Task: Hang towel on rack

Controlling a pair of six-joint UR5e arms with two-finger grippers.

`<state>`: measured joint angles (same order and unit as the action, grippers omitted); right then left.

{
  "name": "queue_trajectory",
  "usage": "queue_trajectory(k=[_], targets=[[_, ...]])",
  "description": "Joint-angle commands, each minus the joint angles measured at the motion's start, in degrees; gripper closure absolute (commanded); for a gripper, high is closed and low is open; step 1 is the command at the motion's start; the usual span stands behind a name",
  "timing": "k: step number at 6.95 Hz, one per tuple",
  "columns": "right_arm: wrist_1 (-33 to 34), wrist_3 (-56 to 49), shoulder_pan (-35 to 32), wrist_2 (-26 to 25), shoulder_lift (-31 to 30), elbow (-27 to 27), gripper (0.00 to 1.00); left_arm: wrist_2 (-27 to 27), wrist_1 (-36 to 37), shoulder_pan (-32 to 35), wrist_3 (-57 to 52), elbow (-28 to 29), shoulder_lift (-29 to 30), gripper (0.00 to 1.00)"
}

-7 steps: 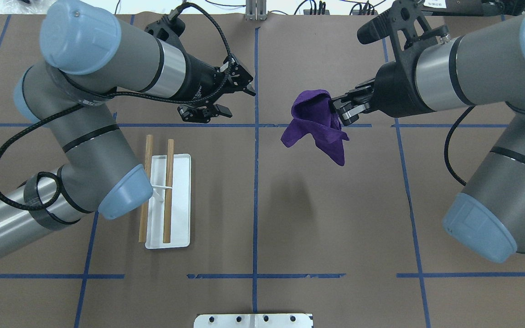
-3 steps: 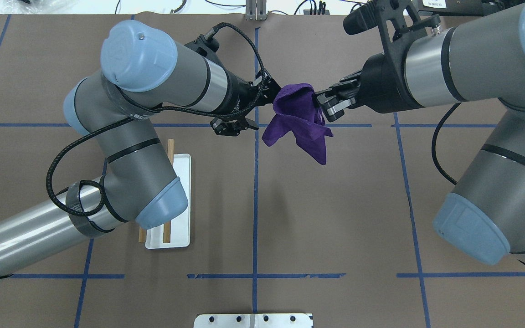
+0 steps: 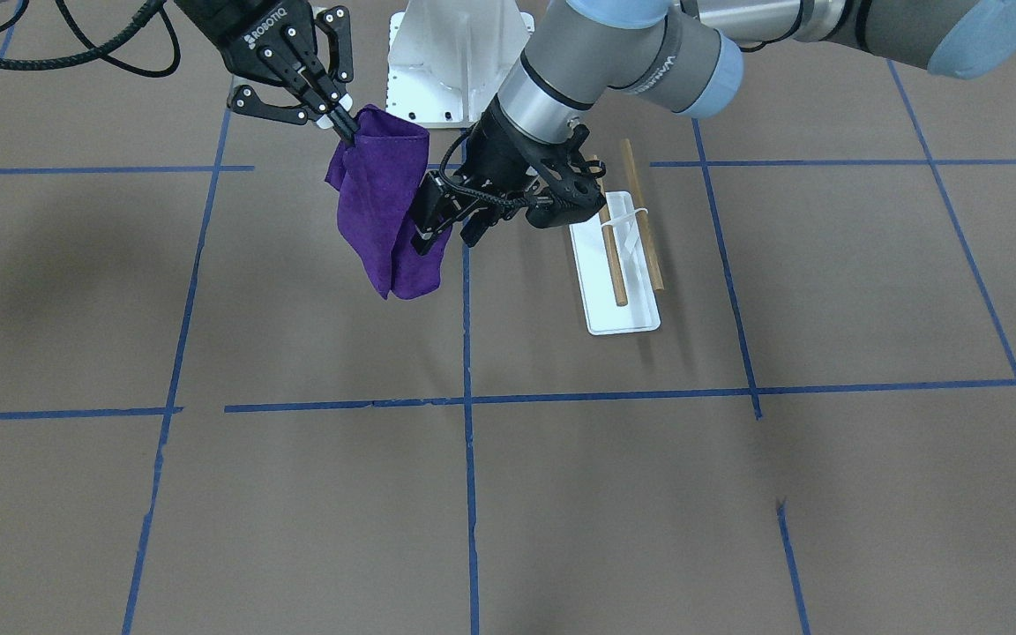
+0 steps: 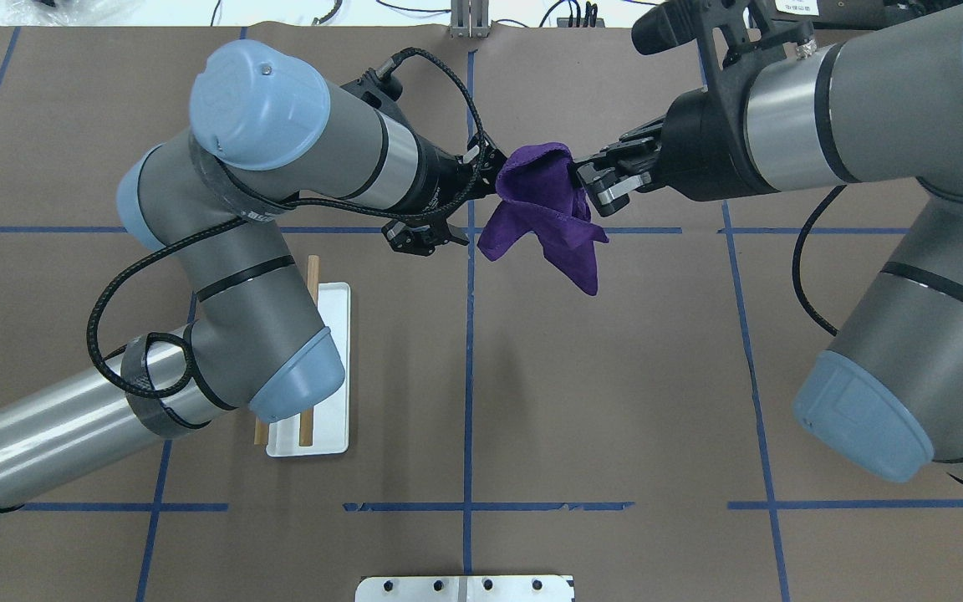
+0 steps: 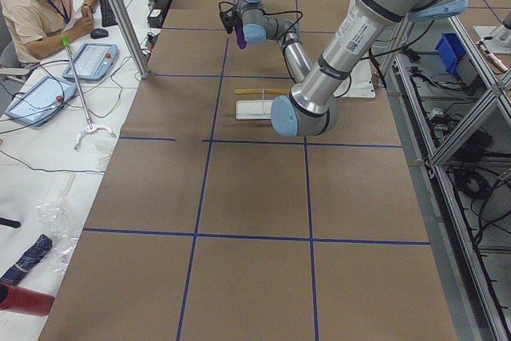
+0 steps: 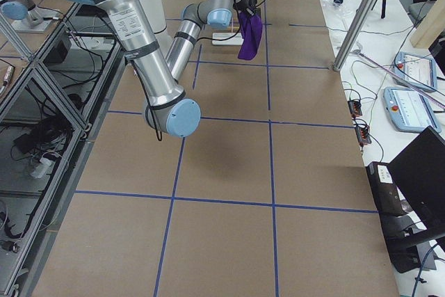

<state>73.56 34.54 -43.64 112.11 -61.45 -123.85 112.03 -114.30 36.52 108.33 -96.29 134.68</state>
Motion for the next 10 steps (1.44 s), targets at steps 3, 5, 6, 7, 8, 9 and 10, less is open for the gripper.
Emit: queue_trajectory(k=[3, 5, 6, 7, 8, 9, 10], targets=[[-1.8, 0.0, -0.1, -6.1, -0.1, 0.2, 1.0, 3.0, 1.5, -0.8, 0.8, -0.6, 0.1, 0.29], [-2.3, 0.1, 0.0, -7.7, -0.2, 0.3, 1.0, 3.0, 2.5, -0.9, 2.6, -0.6, 1.5, 0.31], [-2.6, -0.1, 0.0, -7.6, -0.5, 0.3, 1.0, 2.9, 2.5, -0.9, 2.4, -1.2, 1.7, 0.31], [-2.5, -0.4, 0.7, -7.3, -0.9, 0.3, 1.0, 2.9, 2.6, -0.9, 1.1, -1.0, 1.0, 0.3], [-2.6, -0.3, 1.4, -7.2, -1.4, -0.2, 1.0, 3.0, 5.0, -0.8, -3.3, -0.7, 1.1, 0.3], [-2.7, -0.1, 2.3, -7.1, -1.4, -0.5, 1.0, 3.1, 8.7, -0.1, -7.8, -0.8, 1.2, 0.3], [-3.2, -0.1, 4.1, -7.3, -1.7, -0.8, 1.0, 3.5, 10.0, 1.3, -10.1, -0.7, 1.2, 0.3]])
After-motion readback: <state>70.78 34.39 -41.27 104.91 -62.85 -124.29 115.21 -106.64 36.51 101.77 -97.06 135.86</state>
